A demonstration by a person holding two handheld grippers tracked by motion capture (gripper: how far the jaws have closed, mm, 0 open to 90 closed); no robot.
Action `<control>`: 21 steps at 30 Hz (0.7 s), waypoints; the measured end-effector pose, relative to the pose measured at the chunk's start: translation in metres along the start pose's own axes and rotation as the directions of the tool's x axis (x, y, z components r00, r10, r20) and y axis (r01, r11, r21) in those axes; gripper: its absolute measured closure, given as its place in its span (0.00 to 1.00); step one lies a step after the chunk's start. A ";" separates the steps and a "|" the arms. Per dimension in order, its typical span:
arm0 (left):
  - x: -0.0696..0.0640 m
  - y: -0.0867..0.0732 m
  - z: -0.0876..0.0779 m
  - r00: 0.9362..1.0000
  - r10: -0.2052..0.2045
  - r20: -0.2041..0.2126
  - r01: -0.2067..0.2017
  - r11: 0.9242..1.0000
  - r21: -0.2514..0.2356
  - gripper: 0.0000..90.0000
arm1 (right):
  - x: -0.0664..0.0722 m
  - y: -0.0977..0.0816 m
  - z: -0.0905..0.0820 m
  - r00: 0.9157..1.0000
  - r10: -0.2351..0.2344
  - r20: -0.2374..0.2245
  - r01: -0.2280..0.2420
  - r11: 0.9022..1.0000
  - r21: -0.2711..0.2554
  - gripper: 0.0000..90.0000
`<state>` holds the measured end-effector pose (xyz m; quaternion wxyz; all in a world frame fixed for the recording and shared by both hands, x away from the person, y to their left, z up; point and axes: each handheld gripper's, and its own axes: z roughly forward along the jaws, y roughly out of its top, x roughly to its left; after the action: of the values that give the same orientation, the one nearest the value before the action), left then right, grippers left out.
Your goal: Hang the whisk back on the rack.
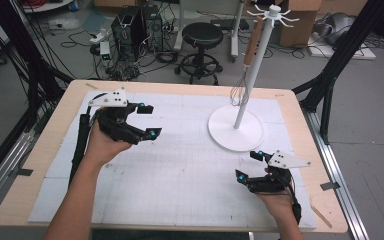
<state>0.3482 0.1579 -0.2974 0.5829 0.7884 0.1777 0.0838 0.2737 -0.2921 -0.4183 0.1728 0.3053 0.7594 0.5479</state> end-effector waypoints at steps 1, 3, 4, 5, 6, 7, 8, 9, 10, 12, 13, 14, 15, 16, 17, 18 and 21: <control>0.000 -0.003 -0.001 1.000 -0.001 -0.003 0.001 1.000 -0.001 0.20 | 0.000 0.000 0.000 1.000 -0.004 -0.001 0.004 1.000 -0.001 0.12; 0.000 -0.009 -0.003 1.000 -0.008 -0.005 0.008 1.000 -0.001 0.20 | 0.000 0.000 0.000 1.000 -0.004 -0.001 0.004 1.000 0.001 0.12; -0.001 -0.011 -0.004 1.000 -0.008 -0.005 0.008 1.000 -0.003 0.20 | 0.001 0.000 0.000 1.000 -0.004 -0.003 0.004 1.000 0.000 0.12; -0.002 -0.014 -0.005 1.000 -0.008 -0.003 0.008 1.000 -0.009 0.20 | 0.001 0.000 0.000 1.000 -0.004 -0.004 0.004 1.000 0.000 0.12; -0.003 -0.016 -0.006 1.000 -0.009 0.002 0.009 1.000 -0.013 0.20 | 0.001 0.000 0.000 1.000 -0.003 -0.004 0.002 1.000 -0.002 0.12; -0.004 -0.019 -0.008 1.000 -0.009 0.001 0.009 1.000 -0.009 0.20 | 0.000 0.000 0.000 1.000 -0.001 -0.003 0.001 1.000 -0.004 0.12; -0.005 -0.022 -0.009 1.000 -0.005 -0.006 0.005 1.000 -0.008 0.19 | 0.000 0.000 0.000 1.000 -0.003 -0.001 0.003 1.000 -0.005 0.12; -0.006 -0.025 -0.011 1.000 -0.005 -0.006 0.005 1.000 -0.009 0.19 | 0.000 0.000 0.000 1.000 -0.002 0.000 0.002 1.000 -0.005 0.12; -0.007 -0.029 -0.012 1.000 -0.012 0.000 0.012 1.000 -0.014 0.19 | 0.000 0.000 0.000 1.000 -0.003 0.000 0.003 1.000 -0.005 0.12; -0.009 -0.037 -0.015 1.000 -0.018 -0.005 0.018 1.000 -0.013 0.19 | 0.000 0.001 0.000 1.000 -0.006 0.000 0.006 1.000 -0.004 0.12; -0.010 -0.041 -0.016 1.000 -0.021 -0.006 0.021 1.000 -0.007 0.18 | 0.000 0.001 0.000 1.000 -0.008 0.001 0.008 1.000 -0.004 0.12; -0.010 -0.046 -0.018 1.000 -0.027 -0.012 0.027 1.000 -0.005 0.18 | 0.000 0.001 0.000 1.000 -0.008 0.000 0.008 1.000 -0.006 0.12; -0.011 -0.050 -0.019 0.999 -0.029 -0.019 0.029 1.000 -0.002 0.16 | 0.000 0.001 0.000 1.000 -0.007 0.002 0.007 1.000 -0.005 0.12; -0.011 -0.054 -0.020 0.999 -0.035 -0.021 0.035 0.999 -0.003 0.15 | 0.000 0.001 0.000 1.000 -0.007 0.003 0.007 1.000 -0.003 0.12; -0.011 -0.058 -0.022 0.999 -0.038 -0.021 0.038 0.999 -0.006 0.15 | 0.000 0.001 0.000 1.000 -0.003 0.001 0.003 1.000 0.001 0.12; -0.011 -0.062 -0.023 0.999 -0.043 -0.024 0.042 0.999 -0.009 0.15 | 0.000 0.001 0.000 1.000 -0.004 0.001 0.004 1.000 0.002 0.12; -0.011 -0.070 -0.026 0.998 -0.047 -0.038 0.047 0.999 -0.002 0.14 | -0.001 0.001 0.000 1.000 -0.006 0.004 0.006 1.000 0.000 0.12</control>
<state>0.3166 0.1945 -0.3554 0.5816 0.7821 0.2071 0.0849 0.2745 -0.2924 -0.4178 0.1760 0.3042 0.7598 0.5470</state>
